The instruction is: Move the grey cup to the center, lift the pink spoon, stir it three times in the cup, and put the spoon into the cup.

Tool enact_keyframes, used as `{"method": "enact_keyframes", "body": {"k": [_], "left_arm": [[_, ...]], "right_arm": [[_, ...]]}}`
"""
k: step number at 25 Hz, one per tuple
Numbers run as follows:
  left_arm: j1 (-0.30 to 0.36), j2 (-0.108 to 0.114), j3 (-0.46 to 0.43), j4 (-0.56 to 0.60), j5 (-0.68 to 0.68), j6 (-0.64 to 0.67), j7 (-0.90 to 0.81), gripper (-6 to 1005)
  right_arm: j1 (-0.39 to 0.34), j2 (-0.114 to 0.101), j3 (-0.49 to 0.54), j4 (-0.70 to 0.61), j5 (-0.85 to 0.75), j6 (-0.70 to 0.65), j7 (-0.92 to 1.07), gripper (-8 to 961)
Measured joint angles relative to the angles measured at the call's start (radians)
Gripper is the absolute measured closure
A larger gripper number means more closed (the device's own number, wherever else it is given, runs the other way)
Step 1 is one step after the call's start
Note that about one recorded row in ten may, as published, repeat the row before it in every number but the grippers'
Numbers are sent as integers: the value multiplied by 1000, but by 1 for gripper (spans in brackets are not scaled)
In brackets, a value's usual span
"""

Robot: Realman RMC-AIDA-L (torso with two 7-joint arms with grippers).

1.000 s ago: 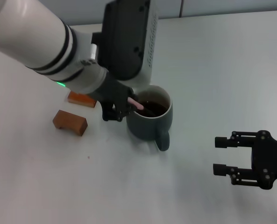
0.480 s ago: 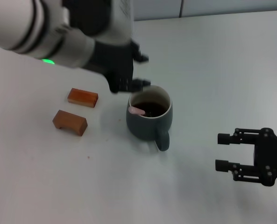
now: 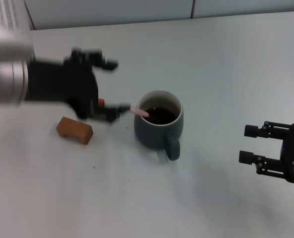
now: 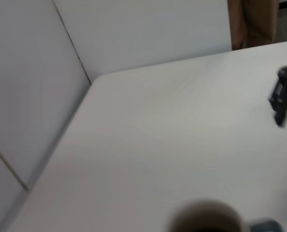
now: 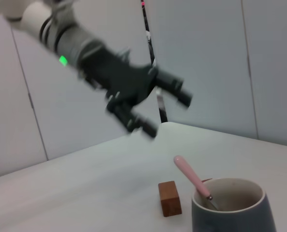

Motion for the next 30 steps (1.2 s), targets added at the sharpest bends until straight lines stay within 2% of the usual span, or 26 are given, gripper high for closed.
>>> {"method": "enact_keyframes", "body": {"k": [1,3,6,7,8,9,11,15,30], "left_arm": [[124,-4,93,-22,-32,-59,56,237],[179,-3,142,-42,-61,-109,94,220],[213,-3,169,-60,-87,-143,129,193],[292,-4,205,-159,-257,-226,291,185],[302,-4,206,-189,-306,-239,331,176],[302,-4,206,-189,-306,-239,331,167],[297,0,201,-298,-425,-242,403,150],[291,0,203,-363,-498,-237,457,150],[300,-3,215,-377,-530,-233,467,150]], "right_arm": [[0,0,2,0,1,1,0,301],[-1,0,3,0,2,11,0,301],[-1,3,5,5,5,31,-5,301],[-2,4,5,13,18,35,-21,301],[-2,4,5,13,18,35,-21,301],[-4,4,4,20,29,35,-33,301],[-14,4,0,30,62,33,-62,300],[-27,5,-8,34,97,29,-78,300],[-5,5,-14,82,89,40,-109,301]]}}
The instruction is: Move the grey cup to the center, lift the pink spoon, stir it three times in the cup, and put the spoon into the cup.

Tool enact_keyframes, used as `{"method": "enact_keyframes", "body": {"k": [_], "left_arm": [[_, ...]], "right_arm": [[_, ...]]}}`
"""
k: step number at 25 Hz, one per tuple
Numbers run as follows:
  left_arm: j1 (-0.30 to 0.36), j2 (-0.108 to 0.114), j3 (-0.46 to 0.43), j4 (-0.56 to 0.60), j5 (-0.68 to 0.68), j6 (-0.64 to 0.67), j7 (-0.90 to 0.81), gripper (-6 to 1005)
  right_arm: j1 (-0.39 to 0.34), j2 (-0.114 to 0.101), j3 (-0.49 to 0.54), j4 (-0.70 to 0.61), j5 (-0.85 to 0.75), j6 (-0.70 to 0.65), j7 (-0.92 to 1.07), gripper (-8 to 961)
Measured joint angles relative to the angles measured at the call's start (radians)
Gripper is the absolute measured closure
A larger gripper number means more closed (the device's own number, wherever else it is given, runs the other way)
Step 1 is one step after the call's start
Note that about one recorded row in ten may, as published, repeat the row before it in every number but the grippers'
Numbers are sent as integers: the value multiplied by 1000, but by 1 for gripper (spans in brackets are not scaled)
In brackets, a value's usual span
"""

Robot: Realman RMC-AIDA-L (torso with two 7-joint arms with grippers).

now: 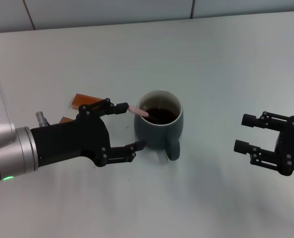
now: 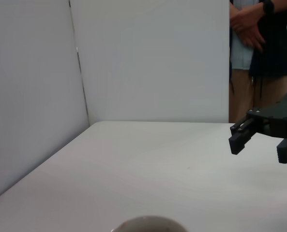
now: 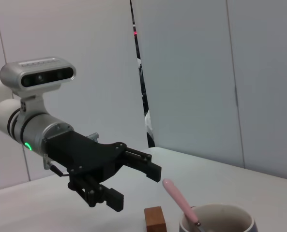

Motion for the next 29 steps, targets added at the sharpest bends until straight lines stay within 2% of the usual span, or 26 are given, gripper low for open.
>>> {"method": "enact_keyframes", "body": {"k": [19,29], "left_arm": [[3,2,-6,-12,-6,2,-11,150],[-1,3,-13,-62,-45,3,9,150]], "right_arm": [[4,-2,-35,1,-3,25,6,300],[4,0,-36,8,-3,40,6,301]]}}
